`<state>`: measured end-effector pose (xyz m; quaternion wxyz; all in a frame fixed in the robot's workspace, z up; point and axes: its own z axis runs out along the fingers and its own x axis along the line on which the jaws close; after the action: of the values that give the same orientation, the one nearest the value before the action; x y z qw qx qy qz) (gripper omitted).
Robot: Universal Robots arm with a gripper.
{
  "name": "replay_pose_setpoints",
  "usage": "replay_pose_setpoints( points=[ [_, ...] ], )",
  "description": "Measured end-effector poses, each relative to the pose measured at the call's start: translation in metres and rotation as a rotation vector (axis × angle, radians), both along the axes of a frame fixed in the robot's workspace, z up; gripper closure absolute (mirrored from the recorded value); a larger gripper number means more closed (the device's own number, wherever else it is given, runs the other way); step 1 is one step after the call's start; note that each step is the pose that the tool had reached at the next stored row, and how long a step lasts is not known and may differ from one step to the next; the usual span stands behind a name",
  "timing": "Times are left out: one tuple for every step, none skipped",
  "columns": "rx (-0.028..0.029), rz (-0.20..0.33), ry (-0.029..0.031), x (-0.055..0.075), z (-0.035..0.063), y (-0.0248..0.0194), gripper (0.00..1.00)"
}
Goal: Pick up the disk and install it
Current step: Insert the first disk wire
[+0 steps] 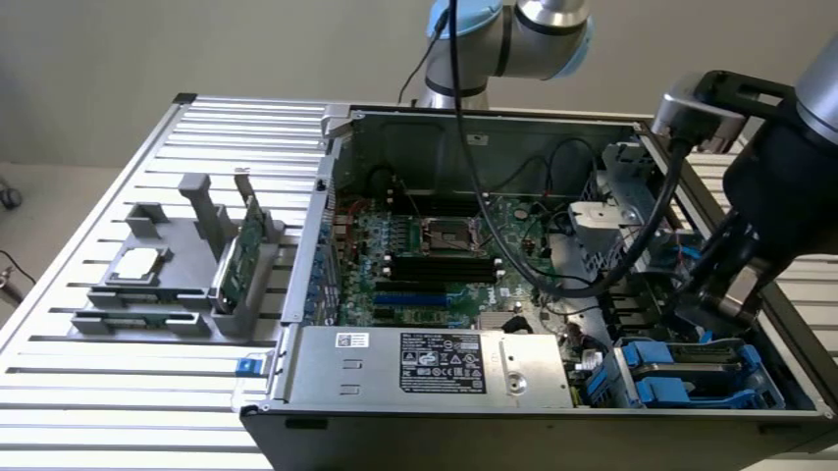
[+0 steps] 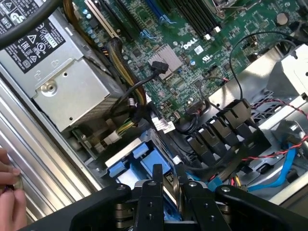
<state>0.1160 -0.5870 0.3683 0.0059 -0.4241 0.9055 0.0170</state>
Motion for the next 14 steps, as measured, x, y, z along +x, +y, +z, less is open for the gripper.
replay_pose_setpoints(
  points=[
    [0.0000, -0.017, 0.0000, 0.0000, 0.0000, 0.0000, 0.76],
    [0.0000, -0.035, 0.0000, 0.0000, 0.0000, 0.0000, 0.76],
    [0.0000, -0.054, 0.0000, 0.0000, 0.0000, 0.0000, 0.76],
    [0.0000, -0.072, 0.0000, 0.0000, 0.0000, 0.0000, 0.76],
    [0.0000, -0.089, 0.0000, 0.0000, 0.0000, 0.0000, 0.76],
    [0.0000, -0.107, 0.0000, 0.0000, 0.0000, 0.0000, 0.76],
    [-0.0002, -0.125, 0.0000, 0.0000, 0.0001, 0.0000, 0.76],
    [-0.0002, -0.142, 0.0000, 0.0000, 0.0002, 0.0000, 0.76],
    [-0.0001, -0.160, 0.0000, 0.0000, 0.0001, 0.0000, 0.76],
    [-0.0001, -0.177, 0.0000, 0.0000, 0.0001, 0.0000, 0.76],
    [-0.0001, -0.195, 0.0000, 0.0000, 0.0001, 0.0000, 0.76],
    [-0.0001, -0.212, 0.0000, 0.0000, 0.0001, 0.0000, 0.76],
    [0.0000, -0.231, 0.0000, 0.0000, 0.0000, 0.0000, 0.76],
    [0.0000, -0.249, 0.0000, 0.0000, 0.0000, 0.0000, 0.76]
  ],
)
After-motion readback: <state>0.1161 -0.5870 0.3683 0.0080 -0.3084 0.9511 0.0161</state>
